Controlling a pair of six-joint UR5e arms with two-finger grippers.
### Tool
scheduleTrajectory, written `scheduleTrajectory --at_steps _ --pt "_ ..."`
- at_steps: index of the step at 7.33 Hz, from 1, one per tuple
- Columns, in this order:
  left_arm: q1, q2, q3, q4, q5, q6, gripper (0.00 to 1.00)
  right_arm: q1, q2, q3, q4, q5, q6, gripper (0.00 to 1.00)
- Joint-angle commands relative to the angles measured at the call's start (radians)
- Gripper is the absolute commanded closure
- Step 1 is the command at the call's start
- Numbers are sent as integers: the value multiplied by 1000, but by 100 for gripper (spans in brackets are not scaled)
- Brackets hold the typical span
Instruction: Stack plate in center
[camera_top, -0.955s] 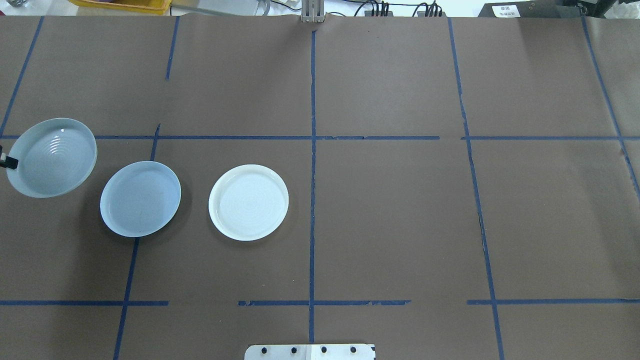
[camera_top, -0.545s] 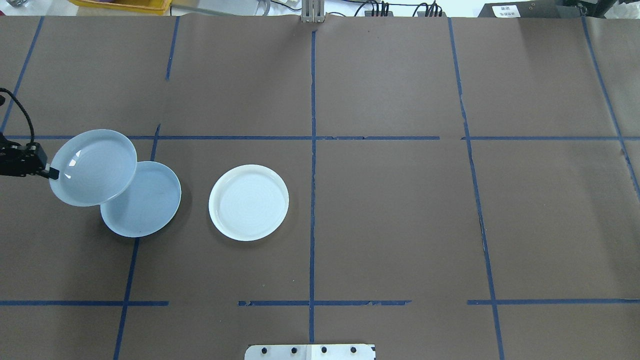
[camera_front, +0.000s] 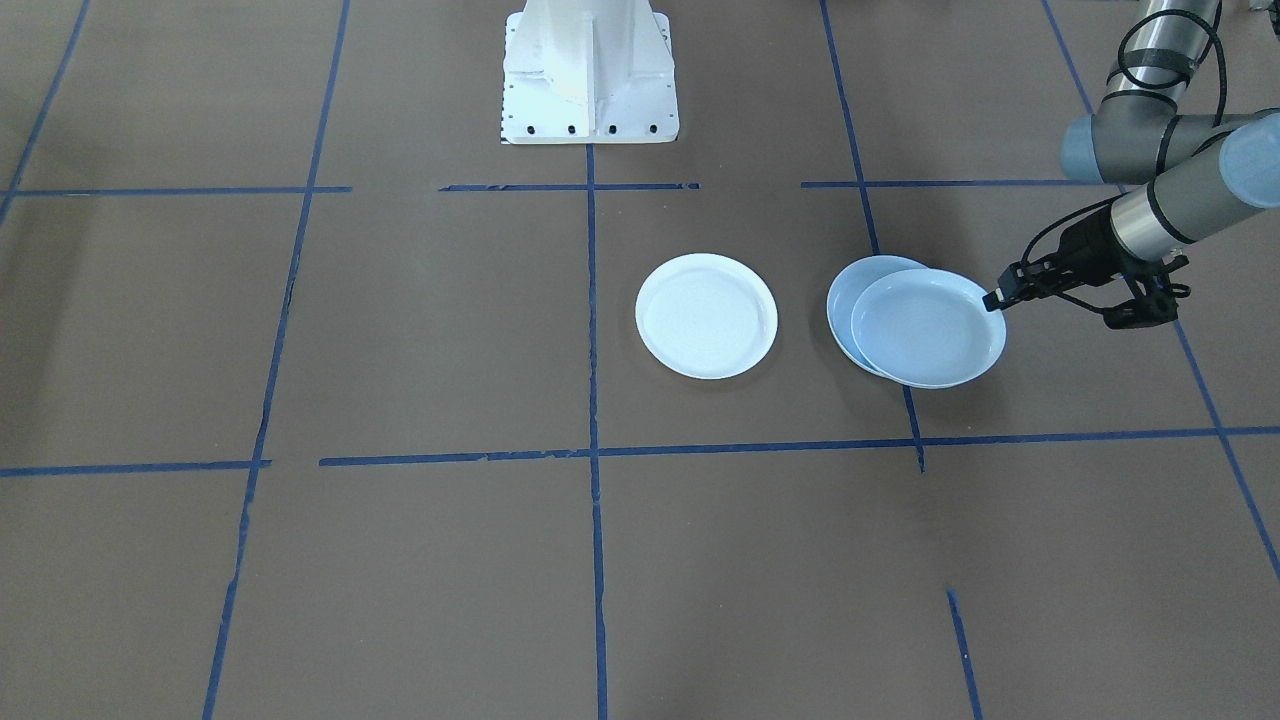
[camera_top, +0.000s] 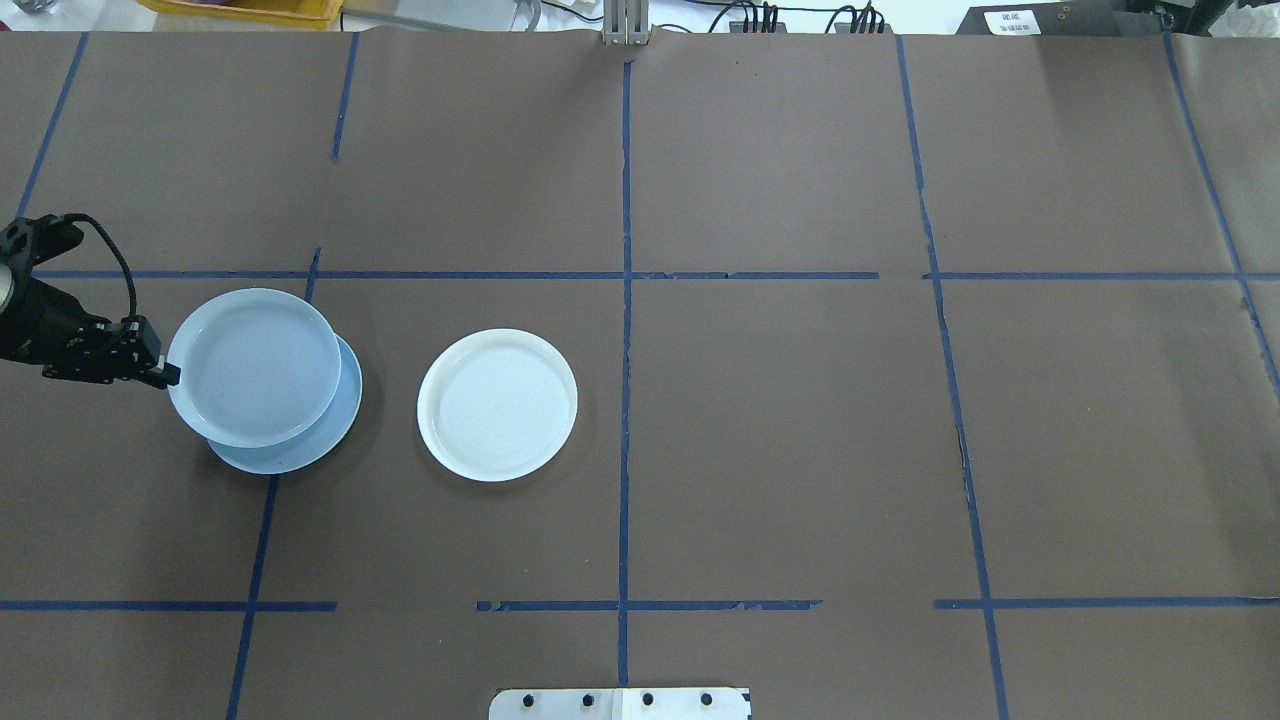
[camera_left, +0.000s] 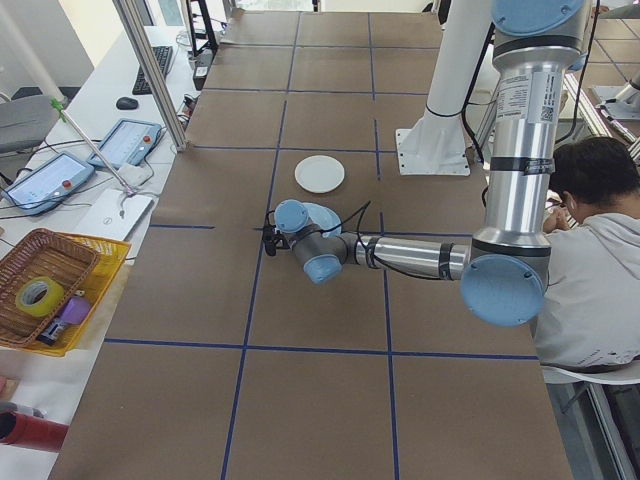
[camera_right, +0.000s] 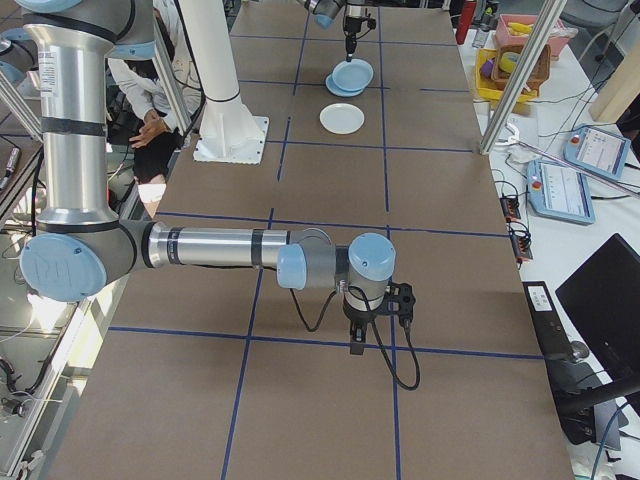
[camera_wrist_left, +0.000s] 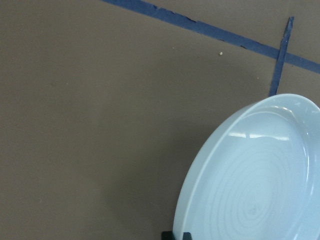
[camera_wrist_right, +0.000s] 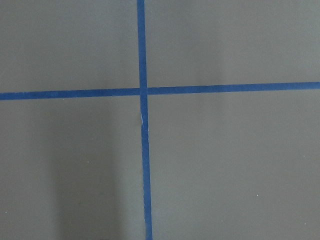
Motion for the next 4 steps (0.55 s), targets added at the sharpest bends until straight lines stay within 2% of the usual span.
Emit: scheduleTrajectory --at_steps 1,4 --pt "14 -19 -23 0 -9 -3 0 0 0 0 0 -1 0 0" --pt "23 -73 -84 9 -3 -91 0 0 0 0 0 1 0 0"
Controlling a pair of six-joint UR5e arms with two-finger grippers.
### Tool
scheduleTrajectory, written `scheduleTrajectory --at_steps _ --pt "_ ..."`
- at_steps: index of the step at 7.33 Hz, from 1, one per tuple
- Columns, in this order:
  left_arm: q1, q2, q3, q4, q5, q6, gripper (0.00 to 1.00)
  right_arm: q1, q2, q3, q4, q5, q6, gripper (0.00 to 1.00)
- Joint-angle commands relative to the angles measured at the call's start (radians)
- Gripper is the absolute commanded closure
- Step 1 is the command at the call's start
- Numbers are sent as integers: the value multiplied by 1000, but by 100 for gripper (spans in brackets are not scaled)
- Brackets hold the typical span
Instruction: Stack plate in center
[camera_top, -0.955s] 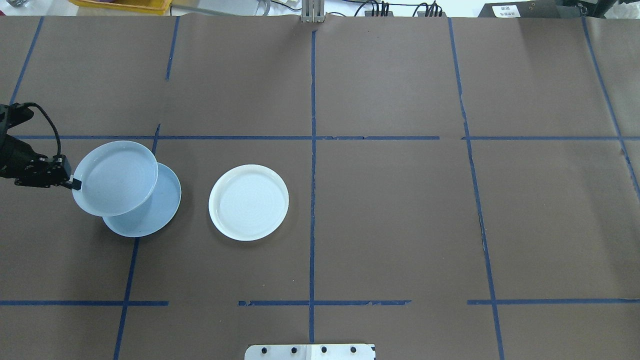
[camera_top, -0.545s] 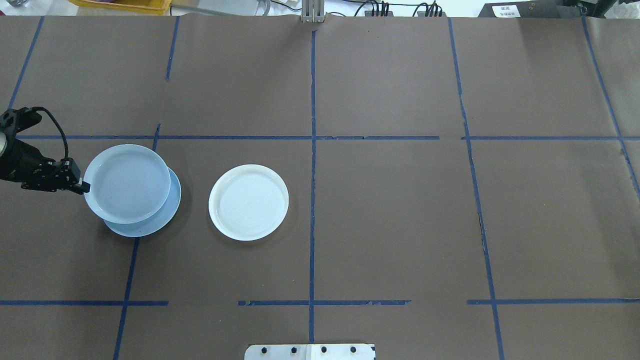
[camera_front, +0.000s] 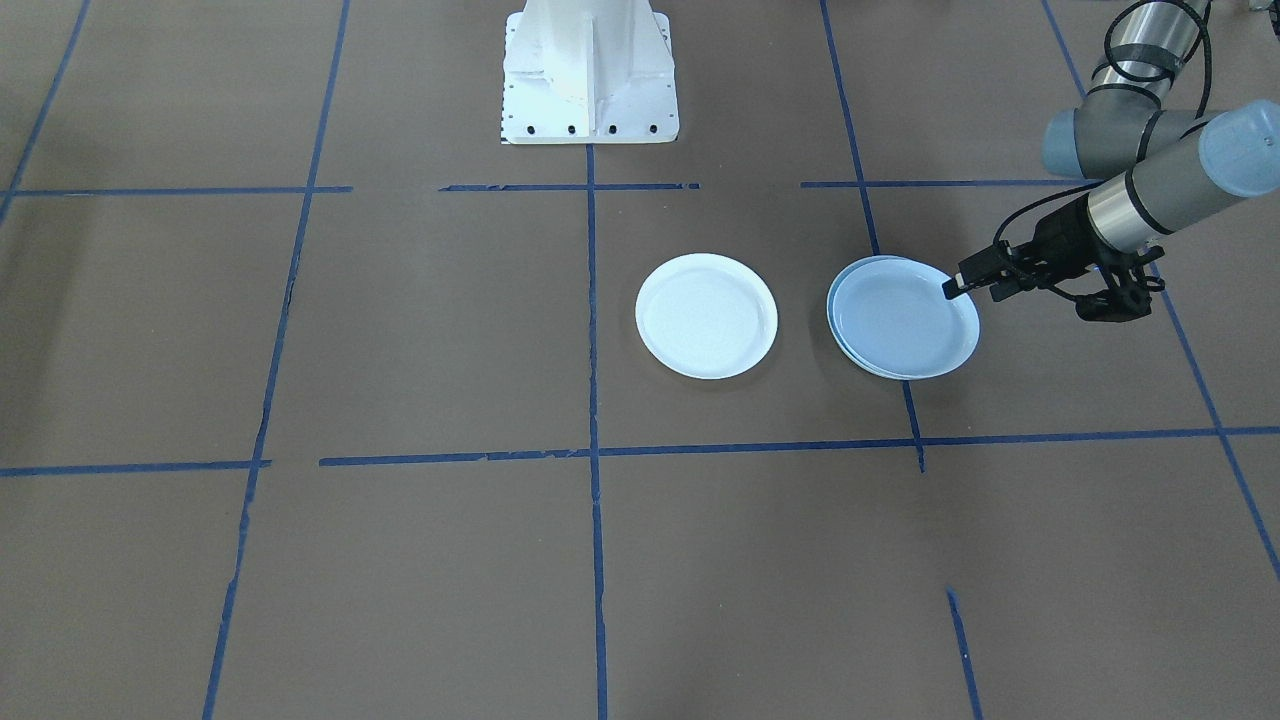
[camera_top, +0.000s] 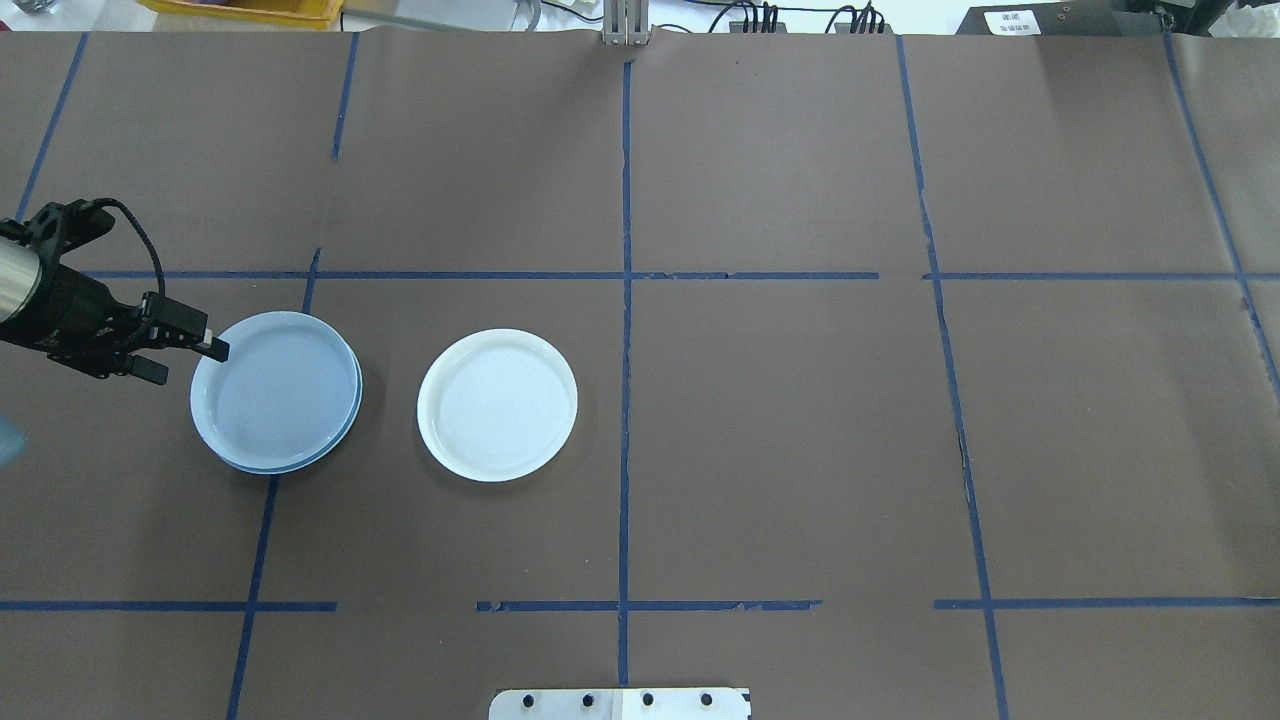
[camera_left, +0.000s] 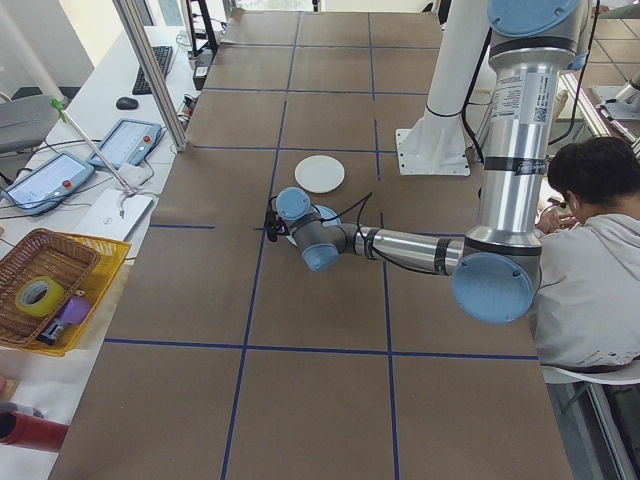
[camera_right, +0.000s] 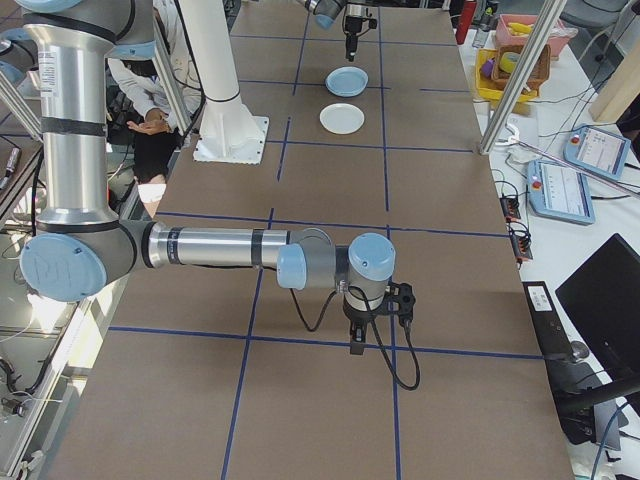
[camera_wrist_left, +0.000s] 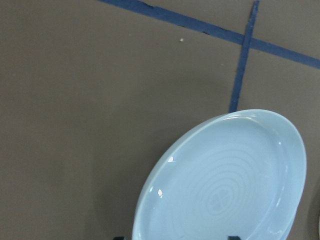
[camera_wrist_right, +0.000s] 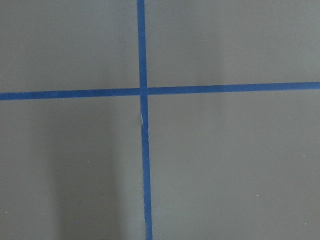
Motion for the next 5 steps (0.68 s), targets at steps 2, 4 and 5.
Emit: scheduleTrajectory --at_steps 2,4,5 --pt "77 -118 -3 17 59 -142 0 0 0 0 0 1 0 0" --pt "156 -188 18 31 138 -228 0 0 0 0 0 -1 0 0" --pt "203 -216 34 30 185 -269 0 0 0 0 0 1 -2 0"
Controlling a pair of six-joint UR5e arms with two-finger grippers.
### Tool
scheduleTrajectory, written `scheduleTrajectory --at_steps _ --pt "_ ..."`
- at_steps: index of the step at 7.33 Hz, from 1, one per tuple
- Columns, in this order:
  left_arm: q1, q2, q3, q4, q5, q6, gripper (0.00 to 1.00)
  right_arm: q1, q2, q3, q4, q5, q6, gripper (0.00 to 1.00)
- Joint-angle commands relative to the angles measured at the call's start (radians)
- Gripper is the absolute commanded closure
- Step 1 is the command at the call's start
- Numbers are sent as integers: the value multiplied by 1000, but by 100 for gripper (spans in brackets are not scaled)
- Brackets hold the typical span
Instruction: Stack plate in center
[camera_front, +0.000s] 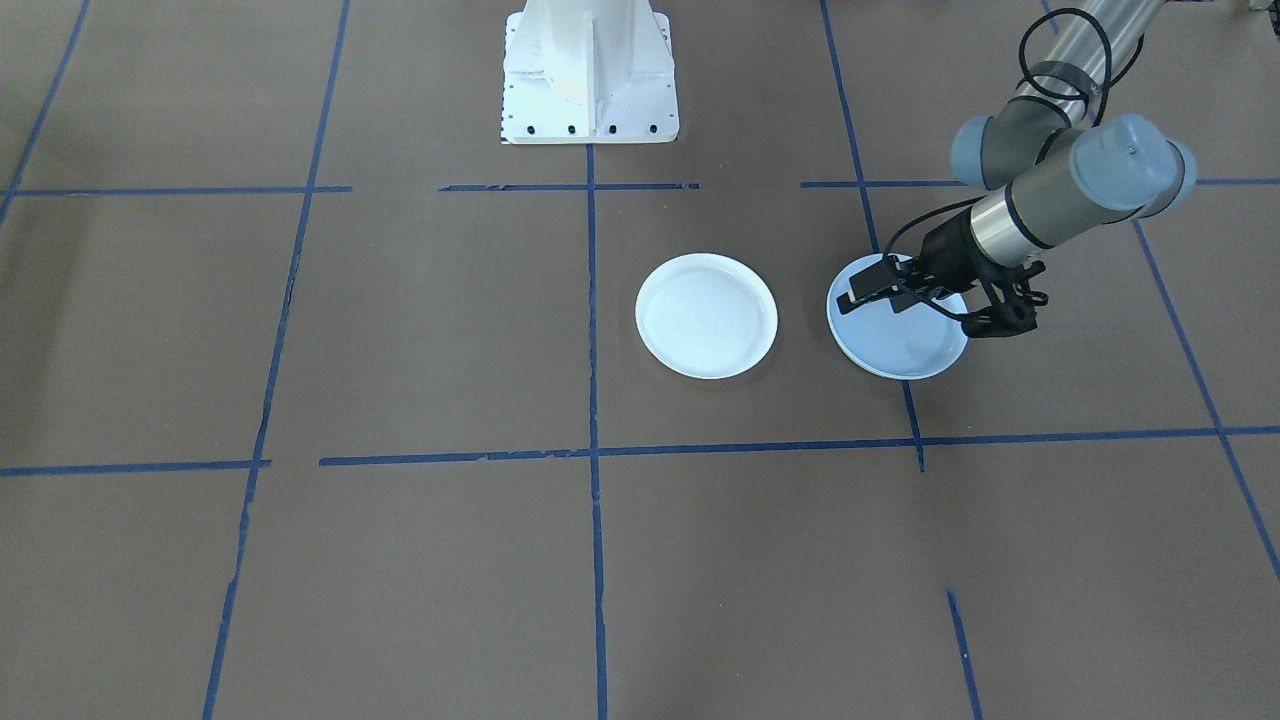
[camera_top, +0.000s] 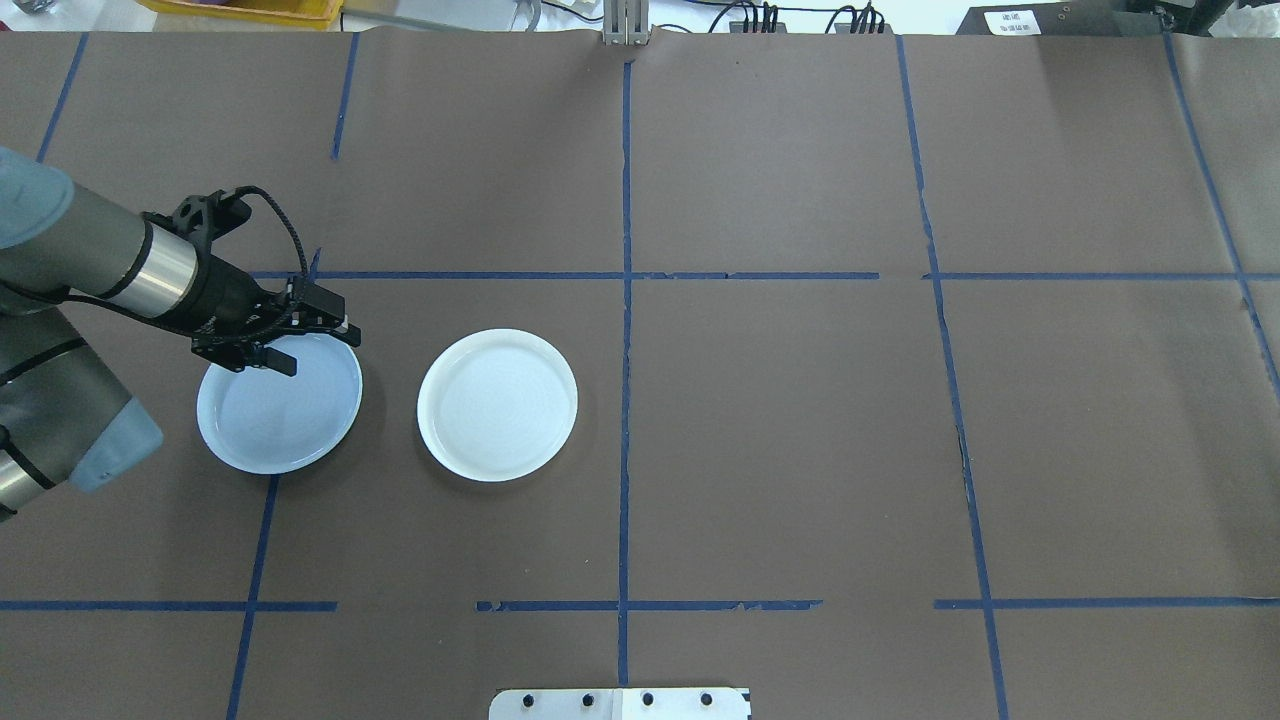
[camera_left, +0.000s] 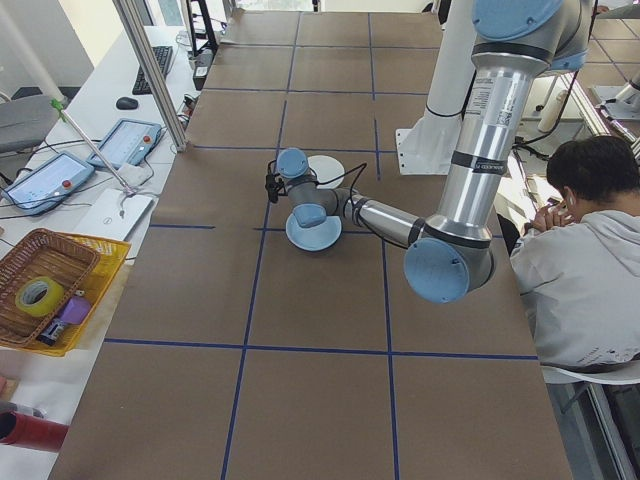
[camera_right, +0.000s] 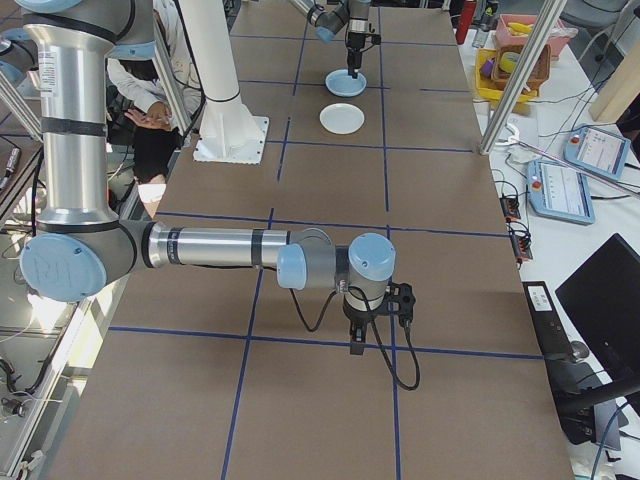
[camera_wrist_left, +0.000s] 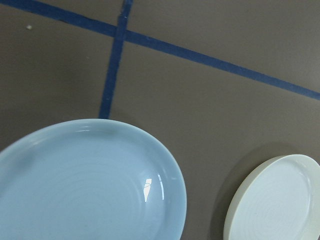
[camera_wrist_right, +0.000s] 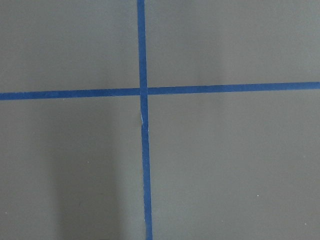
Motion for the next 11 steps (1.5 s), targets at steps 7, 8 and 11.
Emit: scheduleTrajectory --at_steps 7,8,11 --pt "175 -102 72 -11 149 -132 15 0 0 0 0 0 0 0" --pt "175 -101 73 -11 148 -130 15 0 0 0 0 1 0 0" --pt "176 -99 69 -11 72 -118 100 0 0 0 0 0 0 0"
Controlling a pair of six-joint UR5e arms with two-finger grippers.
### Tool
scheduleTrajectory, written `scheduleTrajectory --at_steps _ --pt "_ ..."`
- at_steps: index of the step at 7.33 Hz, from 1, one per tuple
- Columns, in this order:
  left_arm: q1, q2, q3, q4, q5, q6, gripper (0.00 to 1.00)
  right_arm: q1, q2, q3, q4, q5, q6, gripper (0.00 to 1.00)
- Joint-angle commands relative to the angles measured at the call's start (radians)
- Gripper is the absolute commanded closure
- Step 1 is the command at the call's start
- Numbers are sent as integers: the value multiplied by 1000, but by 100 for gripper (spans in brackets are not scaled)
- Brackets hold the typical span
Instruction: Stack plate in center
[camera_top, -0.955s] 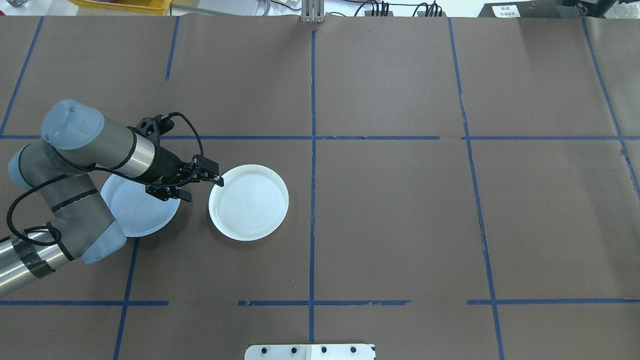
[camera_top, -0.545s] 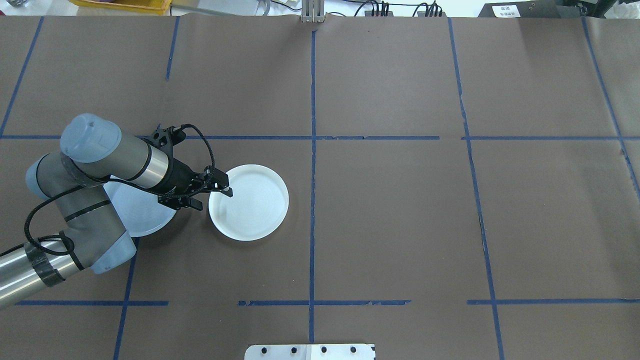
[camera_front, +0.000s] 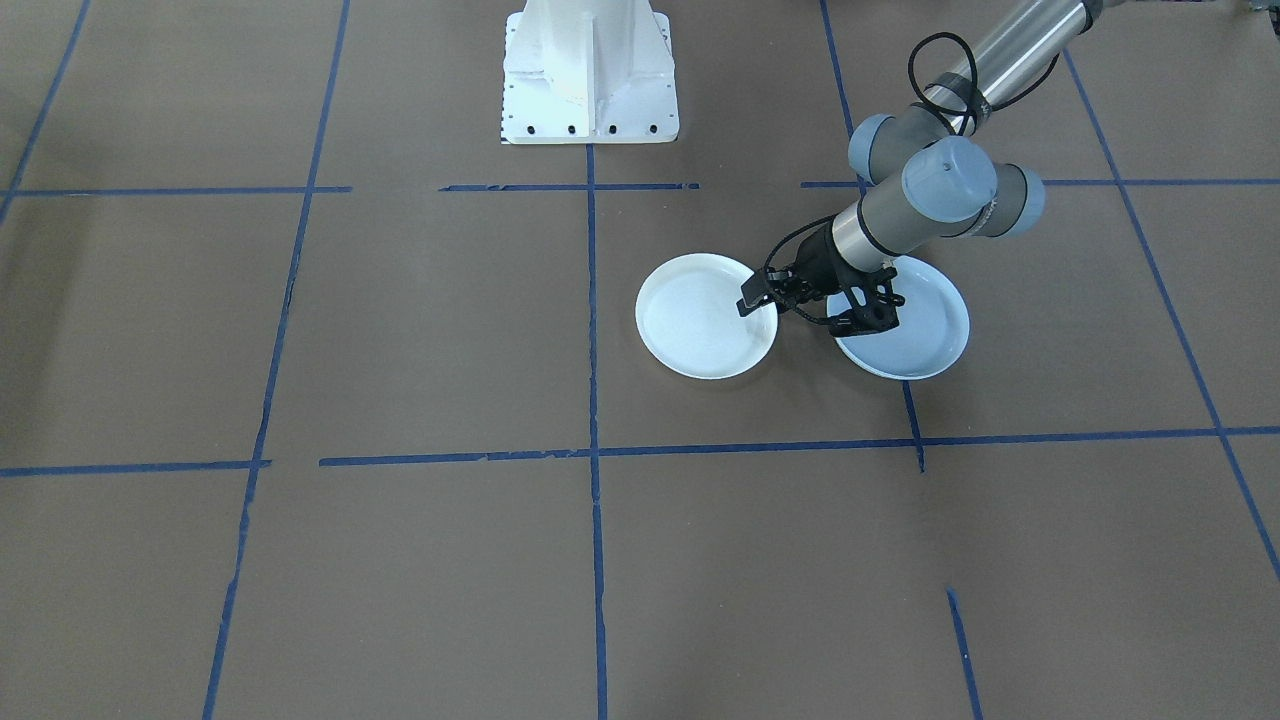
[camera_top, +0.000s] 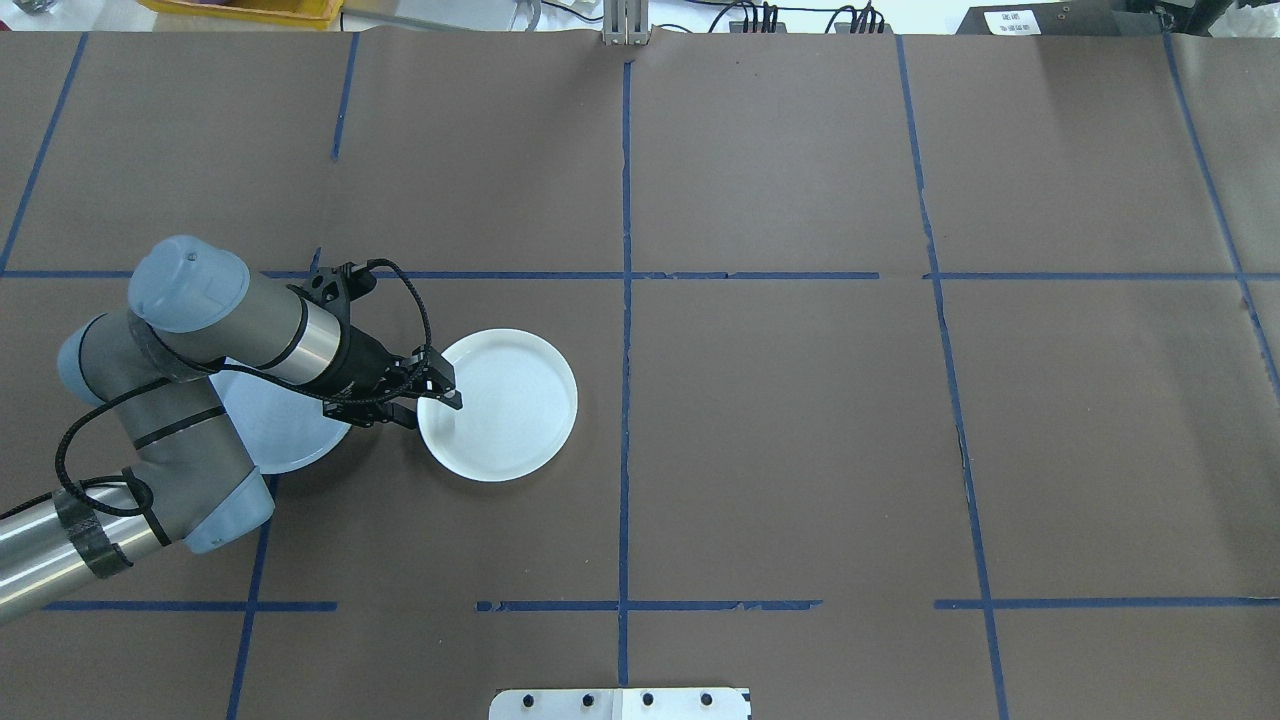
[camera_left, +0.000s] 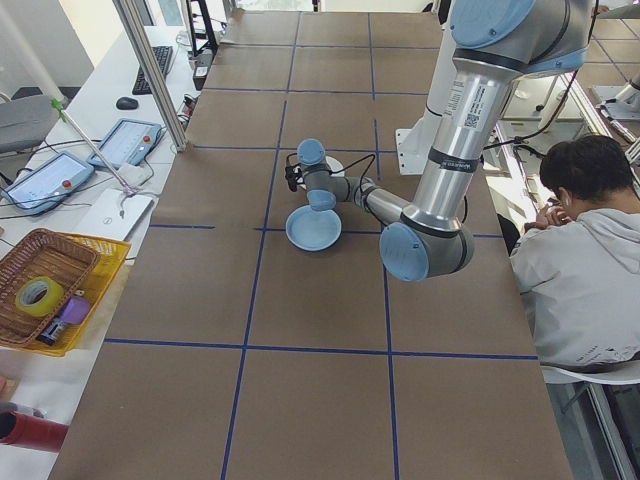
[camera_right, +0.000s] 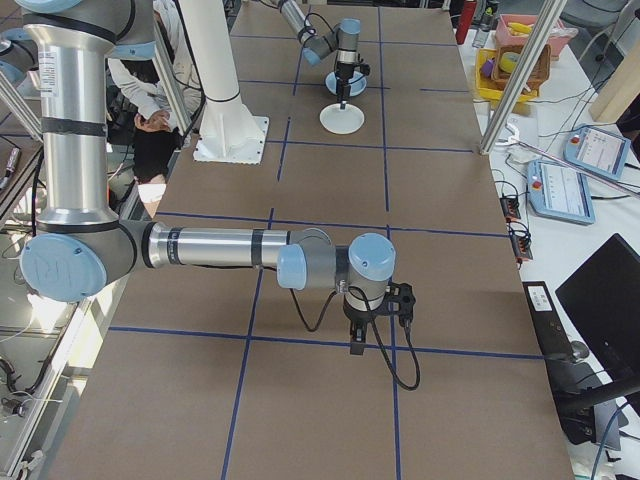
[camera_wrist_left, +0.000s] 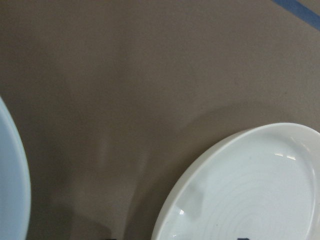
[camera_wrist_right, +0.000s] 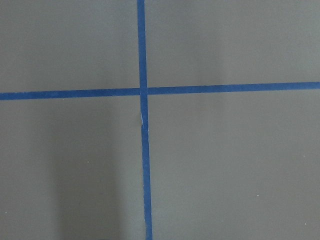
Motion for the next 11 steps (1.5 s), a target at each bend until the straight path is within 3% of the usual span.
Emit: scheduleTrajectory --at_steps 1,4,5,6,8,9,11 --pt "1 1 -1 1 -62 3 100 0 0 0 -1 0 0 0" --pt "-1 1 -4 3 -64 -1 100 0 0 0 -1 1 0 0" --pt "-10 3 -12 0 -107 -1 100 0 0 0 -1 1 0 0" --pt "-54 10 -35 1 -197 0 100 0 0 0 -1 0 0 0" --pt "-170 70 -92 -20 -295 67 100 0 0 0 -1 0 -1 0" --pt "-241 113 -99 -23 -334 157 100 0 0 0 -1 0 0 0" --pt "-326 206 -97 -23 -346 347 100 0 0 0 -1 0 0 0"
